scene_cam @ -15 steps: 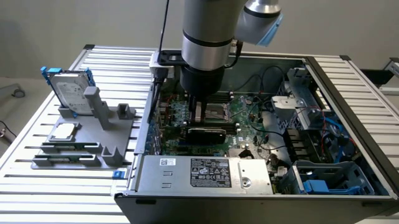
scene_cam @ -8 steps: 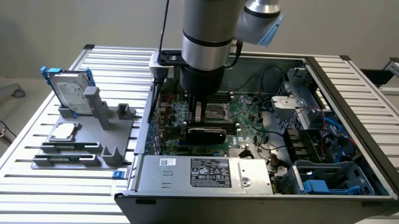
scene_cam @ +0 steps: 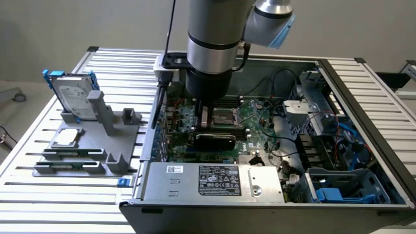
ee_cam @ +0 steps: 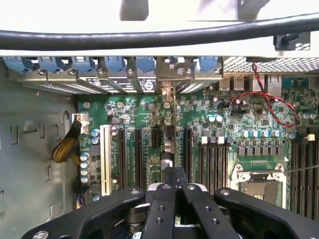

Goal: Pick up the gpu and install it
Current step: 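Press down on the gpu until it lock into place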

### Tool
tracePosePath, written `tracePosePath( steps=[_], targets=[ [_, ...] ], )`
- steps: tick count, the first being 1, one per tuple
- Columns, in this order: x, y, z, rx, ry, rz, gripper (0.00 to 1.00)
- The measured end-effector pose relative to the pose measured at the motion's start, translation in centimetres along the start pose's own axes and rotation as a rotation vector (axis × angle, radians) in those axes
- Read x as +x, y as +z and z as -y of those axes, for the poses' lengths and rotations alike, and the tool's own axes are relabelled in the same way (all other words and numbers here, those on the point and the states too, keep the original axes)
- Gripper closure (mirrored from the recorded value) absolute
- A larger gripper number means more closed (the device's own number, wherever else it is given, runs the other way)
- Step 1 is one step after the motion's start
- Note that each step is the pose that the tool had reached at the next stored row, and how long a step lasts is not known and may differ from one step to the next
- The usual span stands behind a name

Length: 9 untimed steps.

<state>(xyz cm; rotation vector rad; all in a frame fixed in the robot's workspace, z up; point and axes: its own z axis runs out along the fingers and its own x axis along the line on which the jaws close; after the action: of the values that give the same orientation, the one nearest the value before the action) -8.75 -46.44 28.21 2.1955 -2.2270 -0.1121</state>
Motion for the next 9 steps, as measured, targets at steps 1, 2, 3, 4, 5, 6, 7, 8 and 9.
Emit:
tracePosePath(
  steps=[1,2,3,4,5,6,7,8,9],
  targets=[
    [-0.11,0.08,0.00,-0.0001,0.000,0.0000,0.89],
    [-0.23,0.16,0.00,0.0000,0.000,0.0000,0.89],
    [-0.34,0.25,0.01,0.0000,0.000,0.0001,0.89],
    [-0.40,0.34,0.01,0.0000,0.000,0.0002,0.89],
    [-0.40,0.35,0.01,0.0000,0.000,0.0001,0.89],
    [-0.40,0.35,0.01,0.0000,0.000,0.0001,0.89],
    [-0.40,0.34,0.01,-0.0001,0.000,0.0000,0.89],
    [-0.40,0.38,-0.01,0.0000,0.000,0.0001,0.89],
    [-0.40,0.47,-0.02,0.0000,0.000,0.0001,0.89]
  ],
)
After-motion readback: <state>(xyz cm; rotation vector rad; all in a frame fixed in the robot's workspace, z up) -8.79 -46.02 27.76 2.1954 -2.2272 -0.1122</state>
